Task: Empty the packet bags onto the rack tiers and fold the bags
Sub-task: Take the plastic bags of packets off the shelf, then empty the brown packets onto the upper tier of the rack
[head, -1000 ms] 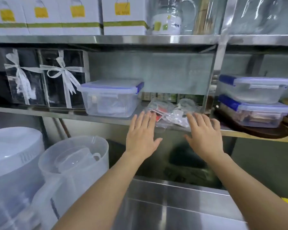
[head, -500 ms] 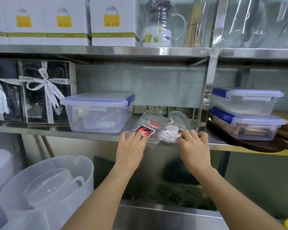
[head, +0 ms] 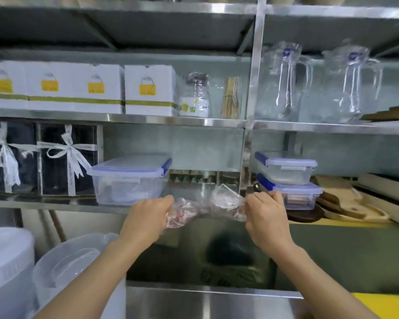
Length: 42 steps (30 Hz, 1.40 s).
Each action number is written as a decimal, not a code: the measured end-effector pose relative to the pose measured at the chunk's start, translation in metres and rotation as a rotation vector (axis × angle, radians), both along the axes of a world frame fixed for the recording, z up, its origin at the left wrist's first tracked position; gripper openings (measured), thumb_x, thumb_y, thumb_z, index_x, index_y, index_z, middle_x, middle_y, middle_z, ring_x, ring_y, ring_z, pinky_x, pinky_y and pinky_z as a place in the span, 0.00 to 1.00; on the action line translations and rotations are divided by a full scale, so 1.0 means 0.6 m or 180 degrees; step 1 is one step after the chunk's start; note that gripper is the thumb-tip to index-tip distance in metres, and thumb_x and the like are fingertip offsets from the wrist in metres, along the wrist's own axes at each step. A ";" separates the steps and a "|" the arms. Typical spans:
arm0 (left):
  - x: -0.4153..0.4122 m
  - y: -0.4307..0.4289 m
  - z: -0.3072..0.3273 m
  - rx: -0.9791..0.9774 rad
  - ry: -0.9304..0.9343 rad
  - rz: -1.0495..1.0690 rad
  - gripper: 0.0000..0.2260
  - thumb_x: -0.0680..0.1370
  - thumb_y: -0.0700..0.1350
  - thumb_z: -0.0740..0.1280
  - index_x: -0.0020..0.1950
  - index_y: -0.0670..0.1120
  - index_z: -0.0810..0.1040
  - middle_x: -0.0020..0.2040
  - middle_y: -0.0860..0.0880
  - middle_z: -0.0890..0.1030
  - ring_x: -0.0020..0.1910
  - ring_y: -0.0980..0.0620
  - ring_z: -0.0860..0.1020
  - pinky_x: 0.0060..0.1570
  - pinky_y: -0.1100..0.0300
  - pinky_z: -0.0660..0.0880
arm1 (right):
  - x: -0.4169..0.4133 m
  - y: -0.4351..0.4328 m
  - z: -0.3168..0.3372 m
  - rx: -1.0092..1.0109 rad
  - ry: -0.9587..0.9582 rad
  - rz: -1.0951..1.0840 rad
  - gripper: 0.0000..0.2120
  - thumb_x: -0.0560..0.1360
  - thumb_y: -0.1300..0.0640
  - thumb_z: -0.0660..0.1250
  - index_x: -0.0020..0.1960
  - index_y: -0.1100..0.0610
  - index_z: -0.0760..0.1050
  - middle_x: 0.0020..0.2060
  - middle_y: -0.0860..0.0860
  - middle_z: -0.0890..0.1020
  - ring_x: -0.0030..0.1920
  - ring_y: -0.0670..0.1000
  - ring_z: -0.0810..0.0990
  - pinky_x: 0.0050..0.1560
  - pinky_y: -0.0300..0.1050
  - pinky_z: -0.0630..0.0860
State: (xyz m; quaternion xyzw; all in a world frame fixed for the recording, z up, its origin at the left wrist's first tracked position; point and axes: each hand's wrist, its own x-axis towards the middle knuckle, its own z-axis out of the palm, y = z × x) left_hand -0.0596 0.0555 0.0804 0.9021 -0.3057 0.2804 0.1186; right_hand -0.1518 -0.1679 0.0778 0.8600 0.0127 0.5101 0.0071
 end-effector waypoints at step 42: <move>-0.691 0.218 -0.438 0.1848 0.1395 -0.1072 0.20 0.41 0.47 0.76 0.30 0.53 0.77 0.24 0.54 0.76 0.20 0.56 0.74 0.20 0.70 0.66 | -0.642 0.188 -0.467 0.1025 0.3806 0.0660 0.11 0.63 0.63 0.60 0.38 0.51 0.78 0.39 0.45 0.82 0.45 0.50 0.78 0.43 0.34 0.63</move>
